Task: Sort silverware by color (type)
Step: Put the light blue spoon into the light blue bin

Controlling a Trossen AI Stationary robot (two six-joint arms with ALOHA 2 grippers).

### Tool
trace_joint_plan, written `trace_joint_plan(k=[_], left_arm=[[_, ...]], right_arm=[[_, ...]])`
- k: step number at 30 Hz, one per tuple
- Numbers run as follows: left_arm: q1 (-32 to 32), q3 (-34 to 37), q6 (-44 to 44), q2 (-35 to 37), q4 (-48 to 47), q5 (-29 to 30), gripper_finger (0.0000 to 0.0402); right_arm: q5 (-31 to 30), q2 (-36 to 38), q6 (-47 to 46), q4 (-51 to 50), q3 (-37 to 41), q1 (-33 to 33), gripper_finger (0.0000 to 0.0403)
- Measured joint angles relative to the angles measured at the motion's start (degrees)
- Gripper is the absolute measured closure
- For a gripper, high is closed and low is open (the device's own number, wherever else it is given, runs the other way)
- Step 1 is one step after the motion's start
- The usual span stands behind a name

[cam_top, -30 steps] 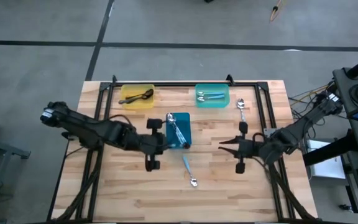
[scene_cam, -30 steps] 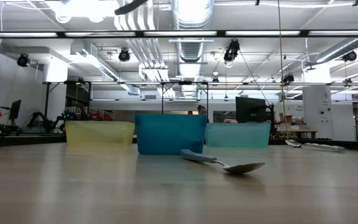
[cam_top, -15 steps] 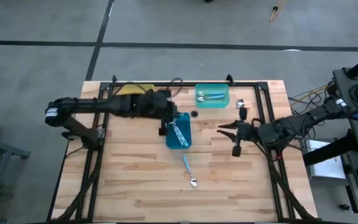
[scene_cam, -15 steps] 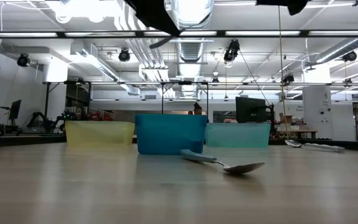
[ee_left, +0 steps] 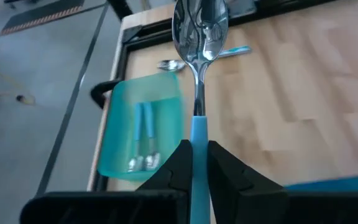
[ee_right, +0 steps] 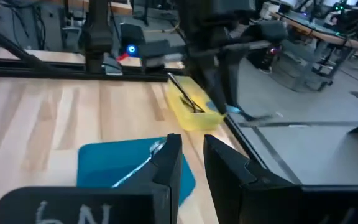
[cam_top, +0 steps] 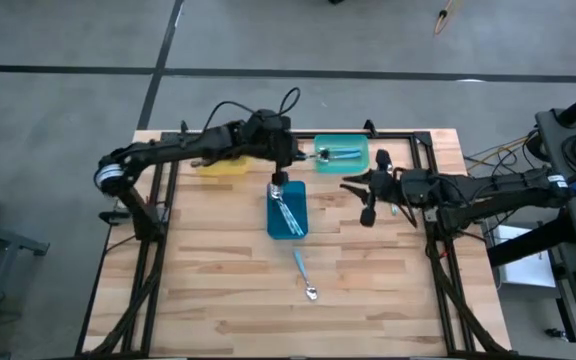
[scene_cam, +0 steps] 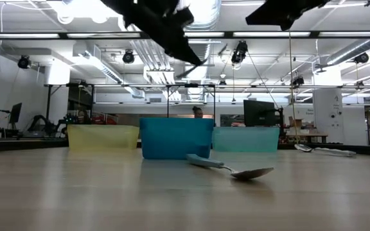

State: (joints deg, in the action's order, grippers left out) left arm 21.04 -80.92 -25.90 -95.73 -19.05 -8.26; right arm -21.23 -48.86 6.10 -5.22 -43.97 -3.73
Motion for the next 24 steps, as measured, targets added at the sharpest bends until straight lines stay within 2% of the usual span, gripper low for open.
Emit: trace_joint_plan(k=[4,13,16,21,24], left_arm=[[2.2,-4.8,-1.1,-5.6,-0.1,-0.3,0.0389],[7.4,-18.7,-3.4,-17.6,-4.7,-1.3,0.0389],[8.7,-21.6,-3.4,-19.9,-6.5,-0.1,0.0389],[9.3,-23.7,-6.0,-20.6,-9.7,8.6,0.0389],[9.2,-24.5,-7.6,-20.6,-11.8,9.2,0.0389]], right_arm=[[3.2,-0.4,0.7,0.1,0.0,5.2,0.0344],[3.2,-3.6,-0.4,2.1,-0.1,18.0,0.0344],[3.2,-4.6,-5.1,4.3,-0.1,21.9,0.0344],[3.2,-6.5,-18.5,5.9,-0.7,28.0,0.0344],[5.7,-9.5,-21.1,5.7,-2.1,30.3,0.0344]])
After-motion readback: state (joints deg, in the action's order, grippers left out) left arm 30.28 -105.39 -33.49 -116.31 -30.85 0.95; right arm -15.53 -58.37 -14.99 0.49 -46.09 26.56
